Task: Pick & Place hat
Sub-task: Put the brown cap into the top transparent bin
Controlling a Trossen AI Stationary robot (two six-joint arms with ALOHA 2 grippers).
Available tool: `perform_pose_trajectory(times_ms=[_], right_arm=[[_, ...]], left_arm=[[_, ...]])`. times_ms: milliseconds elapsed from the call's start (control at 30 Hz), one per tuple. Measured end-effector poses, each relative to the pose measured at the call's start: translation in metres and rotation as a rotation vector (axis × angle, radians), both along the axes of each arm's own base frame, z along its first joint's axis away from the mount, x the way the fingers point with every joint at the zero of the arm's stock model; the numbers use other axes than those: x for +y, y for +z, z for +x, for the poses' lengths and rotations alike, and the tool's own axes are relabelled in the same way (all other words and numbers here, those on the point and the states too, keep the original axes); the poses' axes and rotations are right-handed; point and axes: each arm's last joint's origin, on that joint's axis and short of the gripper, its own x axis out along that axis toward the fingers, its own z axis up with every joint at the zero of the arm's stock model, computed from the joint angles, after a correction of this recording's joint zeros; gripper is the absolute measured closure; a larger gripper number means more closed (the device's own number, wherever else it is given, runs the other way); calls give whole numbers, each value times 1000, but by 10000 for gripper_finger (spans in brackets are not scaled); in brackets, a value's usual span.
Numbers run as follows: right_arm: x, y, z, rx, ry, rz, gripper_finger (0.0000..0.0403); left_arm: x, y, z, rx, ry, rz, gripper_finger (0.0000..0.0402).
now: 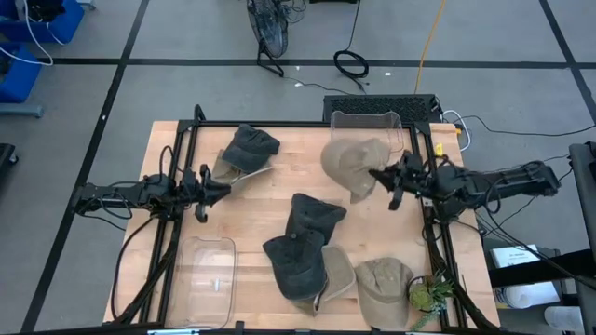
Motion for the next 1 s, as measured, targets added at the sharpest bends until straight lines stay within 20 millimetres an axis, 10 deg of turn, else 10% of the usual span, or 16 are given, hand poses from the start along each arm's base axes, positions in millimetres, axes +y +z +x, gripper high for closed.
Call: perform_pose_trajectory(times_ms=[367, 1000], right_arm=[[-48, 49, 12, 383, -144, -49, 399], [-181, 92, 13, 856, 121, -118, 399]], left_arm=[[2, 0, 0, 0, 87, -5, 339], [3, 0, 0, -2, 87, -16, 339]])
